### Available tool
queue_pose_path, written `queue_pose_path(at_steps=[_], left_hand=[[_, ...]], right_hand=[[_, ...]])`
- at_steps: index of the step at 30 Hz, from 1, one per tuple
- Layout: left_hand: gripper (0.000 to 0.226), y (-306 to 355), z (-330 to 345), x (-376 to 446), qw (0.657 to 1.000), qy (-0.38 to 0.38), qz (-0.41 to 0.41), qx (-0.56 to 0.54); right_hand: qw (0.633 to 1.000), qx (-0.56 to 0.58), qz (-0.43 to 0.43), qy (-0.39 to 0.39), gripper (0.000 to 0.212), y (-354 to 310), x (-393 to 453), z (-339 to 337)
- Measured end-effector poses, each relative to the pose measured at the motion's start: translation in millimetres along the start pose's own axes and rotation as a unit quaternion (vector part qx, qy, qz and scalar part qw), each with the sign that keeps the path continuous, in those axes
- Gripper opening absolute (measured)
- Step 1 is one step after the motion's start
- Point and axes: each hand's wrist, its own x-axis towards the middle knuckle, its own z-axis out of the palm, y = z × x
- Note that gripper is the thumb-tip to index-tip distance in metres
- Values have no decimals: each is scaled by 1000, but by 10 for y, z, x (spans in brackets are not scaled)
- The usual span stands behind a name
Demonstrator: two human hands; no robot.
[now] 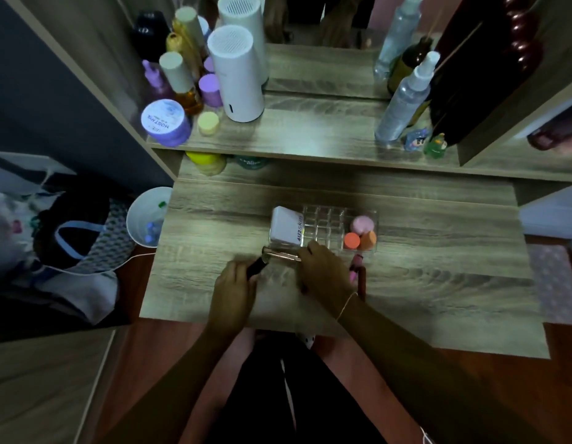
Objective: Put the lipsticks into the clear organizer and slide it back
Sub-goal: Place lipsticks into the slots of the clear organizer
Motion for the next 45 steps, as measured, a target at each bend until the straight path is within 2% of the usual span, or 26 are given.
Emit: queue_pose_path(at_steps=[3, 5, 9, 11, 14, 16, 19, 25, 32, 36, 39, 45], left_hand=[[25, 84, -92, 70, 995, 32, 1, -96], [28, 211, -162, 207, 989, 59, 5, -139], [27, 511, -261, 540, 978, 99, 16, -184], [29, 650, -283, 732, 975, 96, 31, -200], [30, 791, -271, 1004, 977, 64, 84, -185], [30, 828, -256, 1144, 981, 27, 107, -159], [34, 854, -221, 1278, 984, -16, 131, -115], [31, 857, -171, 1379, 983, -59, 156, -81], [29, 887, -150, 1422, 982, -66, 168, -53], [28, 875, -150, 1417, 983, -73, 167, -35], [29, 856, -145, 1417, 982, -78, 168, -24], [32, 840, -103, 1451, 983, -90, 157, -1]], right_hand=[[998, 42, 28, 43, 19, -38, -59, -47], [991, 76, 88, 69, 16, -30, -113, -97], [945, 200, 228, 124, 15, 31, -131, -252], [926, 224, 251, 171, 18, 61, -51, -336], [907, 237, 263, 228, 11, 115, 124, -439], [905, 214, 275, 243, 19, 150, 220, -466], [909, 212, 291, 210, 26, 185, 309, -457], [923, 201, 276, 177, 21, 223, 389, -403], [938, 168, 271, 139, 28, 252, 510, -455], [937, 174, 271, 138, 23, 245, 498, -452], [935, 181, 275, 128, 32, 253, 489, -442], [933, 186, 277, 132, 36, 258, 483, -419]])
